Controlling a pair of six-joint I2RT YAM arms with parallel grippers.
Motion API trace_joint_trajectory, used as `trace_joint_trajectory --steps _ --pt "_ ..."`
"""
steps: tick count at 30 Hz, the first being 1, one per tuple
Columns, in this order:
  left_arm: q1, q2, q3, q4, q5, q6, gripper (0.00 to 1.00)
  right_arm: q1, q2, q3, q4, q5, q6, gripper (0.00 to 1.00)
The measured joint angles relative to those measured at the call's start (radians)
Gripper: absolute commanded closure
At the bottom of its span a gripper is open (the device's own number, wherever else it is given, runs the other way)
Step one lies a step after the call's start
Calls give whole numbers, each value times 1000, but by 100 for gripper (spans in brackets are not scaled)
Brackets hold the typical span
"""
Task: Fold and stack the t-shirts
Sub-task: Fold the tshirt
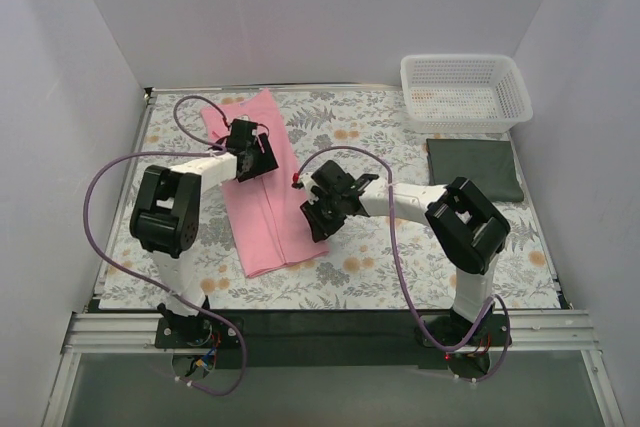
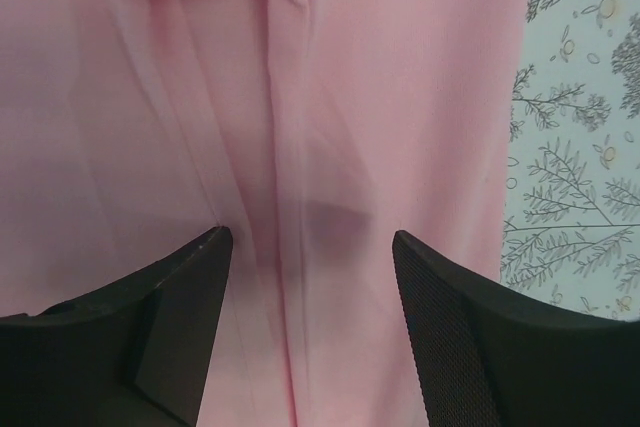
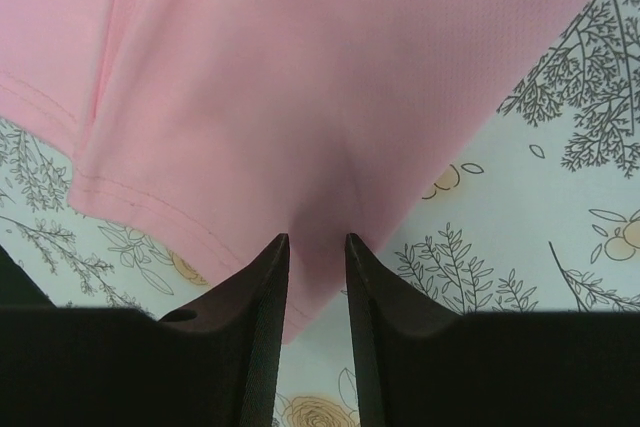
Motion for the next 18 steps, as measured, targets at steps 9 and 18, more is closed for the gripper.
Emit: trace_joint_trajectory --steps 9,18 --pt "-130 123 126 3 -30 21 42 0 -77 -117 34 -4 50 69" --pt "-214 118 147 -53 -39 -22 29 4 -170 -211 1 5 105 68"
